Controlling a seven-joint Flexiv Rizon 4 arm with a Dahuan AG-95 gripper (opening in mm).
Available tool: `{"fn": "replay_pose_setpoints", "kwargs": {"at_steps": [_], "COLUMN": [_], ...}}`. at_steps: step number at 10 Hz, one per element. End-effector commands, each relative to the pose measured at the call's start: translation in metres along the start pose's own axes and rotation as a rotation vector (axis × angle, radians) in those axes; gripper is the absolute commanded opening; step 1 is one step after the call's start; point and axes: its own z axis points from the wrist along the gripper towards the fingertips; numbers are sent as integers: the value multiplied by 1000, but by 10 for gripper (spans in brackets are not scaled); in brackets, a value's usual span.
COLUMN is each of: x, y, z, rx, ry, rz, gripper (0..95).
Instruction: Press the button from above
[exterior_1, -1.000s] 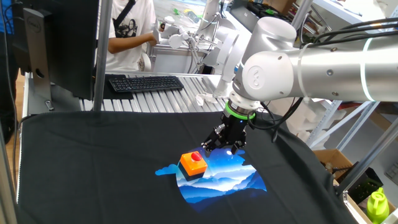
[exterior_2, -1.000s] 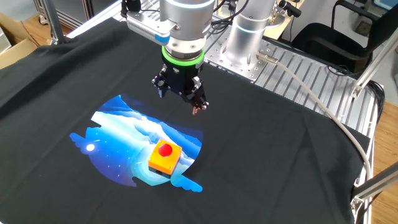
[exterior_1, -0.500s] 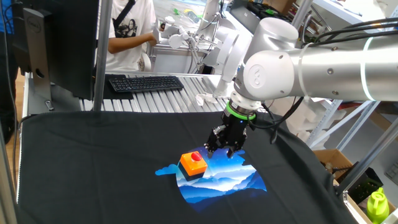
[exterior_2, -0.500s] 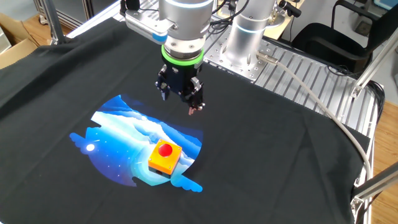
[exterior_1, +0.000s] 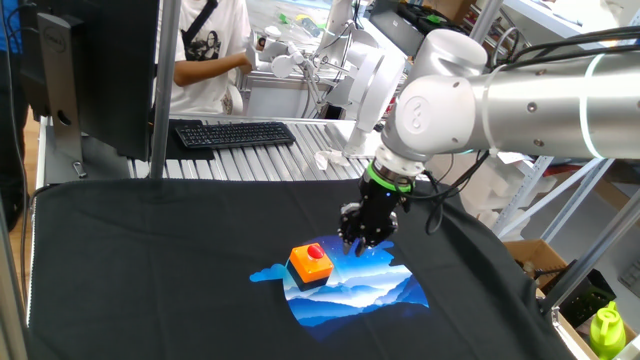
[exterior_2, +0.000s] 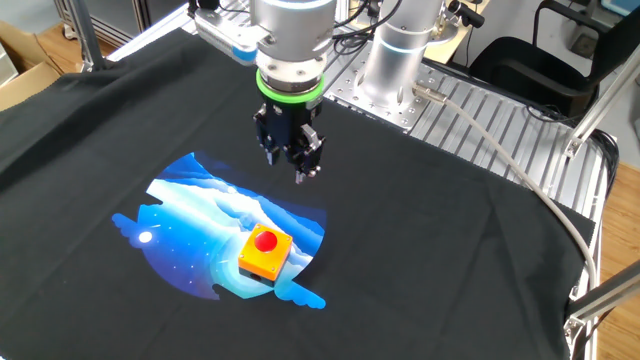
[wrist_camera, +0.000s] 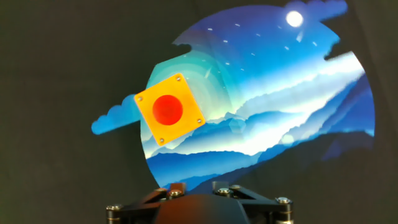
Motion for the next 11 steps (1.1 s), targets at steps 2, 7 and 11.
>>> {"fn": "replay_pose_setpoints", "kwargs": {"at_steps": [2, 7, 11], "x": [0, 0, 0], "y": [0, 0, 0], "z": [0, 0, 0], "rx": [4, 2, 5], "ry": [0, -4, -5], "rz": [3, 6, 12], "gripper": [0, 0, 190]}}
